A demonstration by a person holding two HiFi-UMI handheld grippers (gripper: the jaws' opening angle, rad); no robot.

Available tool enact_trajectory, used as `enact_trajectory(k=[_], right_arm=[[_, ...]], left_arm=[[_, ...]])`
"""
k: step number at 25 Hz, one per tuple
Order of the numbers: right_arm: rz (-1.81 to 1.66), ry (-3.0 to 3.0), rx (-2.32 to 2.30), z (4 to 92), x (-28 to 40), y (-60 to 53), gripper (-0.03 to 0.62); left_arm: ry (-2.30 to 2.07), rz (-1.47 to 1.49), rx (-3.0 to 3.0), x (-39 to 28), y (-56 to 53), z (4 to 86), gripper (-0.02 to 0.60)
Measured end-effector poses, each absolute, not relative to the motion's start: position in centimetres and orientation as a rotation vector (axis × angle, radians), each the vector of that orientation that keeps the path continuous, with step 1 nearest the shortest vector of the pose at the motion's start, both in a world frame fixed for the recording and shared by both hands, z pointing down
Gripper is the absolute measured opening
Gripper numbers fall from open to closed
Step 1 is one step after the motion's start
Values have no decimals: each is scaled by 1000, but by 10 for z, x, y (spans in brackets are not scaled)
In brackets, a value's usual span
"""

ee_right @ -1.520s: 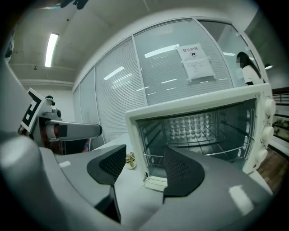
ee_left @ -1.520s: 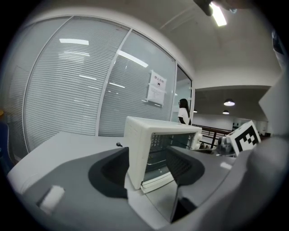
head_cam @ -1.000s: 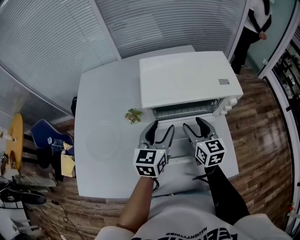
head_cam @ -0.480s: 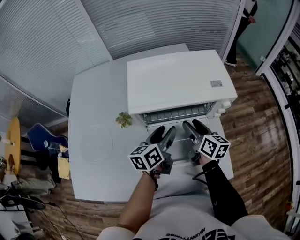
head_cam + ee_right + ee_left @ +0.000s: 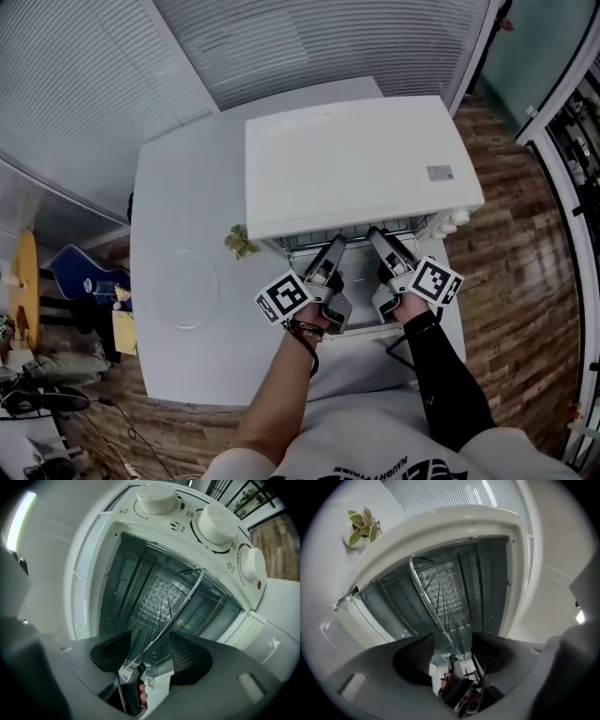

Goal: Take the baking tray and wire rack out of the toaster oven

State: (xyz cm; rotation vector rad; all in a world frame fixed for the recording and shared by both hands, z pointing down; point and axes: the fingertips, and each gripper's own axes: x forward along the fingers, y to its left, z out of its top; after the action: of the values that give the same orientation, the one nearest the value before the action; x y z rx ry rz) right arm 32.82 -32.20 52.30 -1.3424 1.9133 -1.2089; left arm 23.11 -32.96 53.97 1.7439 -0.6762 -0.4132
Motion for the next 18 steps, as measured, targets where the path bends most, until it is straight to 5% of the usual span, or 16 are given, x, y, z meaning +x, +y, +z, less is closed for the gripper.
enact_trajectory(k=[7,8,9,10,11,18], right_arm=[[-1247,1815,-1329,529,336,-348,255],[-1257,1800,-1324,530,337,-351,255],[-1268,1794,-1324,532,337,-353,253],[-1281,1794,-1330,535,337,-354,186],[-1296,1791,-1339,537,337,-354,24],[-1333,1745,-1342,541,338,-348,2]], left_arm=[[-710,-519,1647,221,-364,547,302],[-721,-511,1648,219,-367,549,272],[-728,-498,1662,218,-369,550,169],[-732,-487,1679,218,-369,549,92],[-735,-482,1688,218,-369,548,66],[-724,-486,1661,216,-364,548,61]])
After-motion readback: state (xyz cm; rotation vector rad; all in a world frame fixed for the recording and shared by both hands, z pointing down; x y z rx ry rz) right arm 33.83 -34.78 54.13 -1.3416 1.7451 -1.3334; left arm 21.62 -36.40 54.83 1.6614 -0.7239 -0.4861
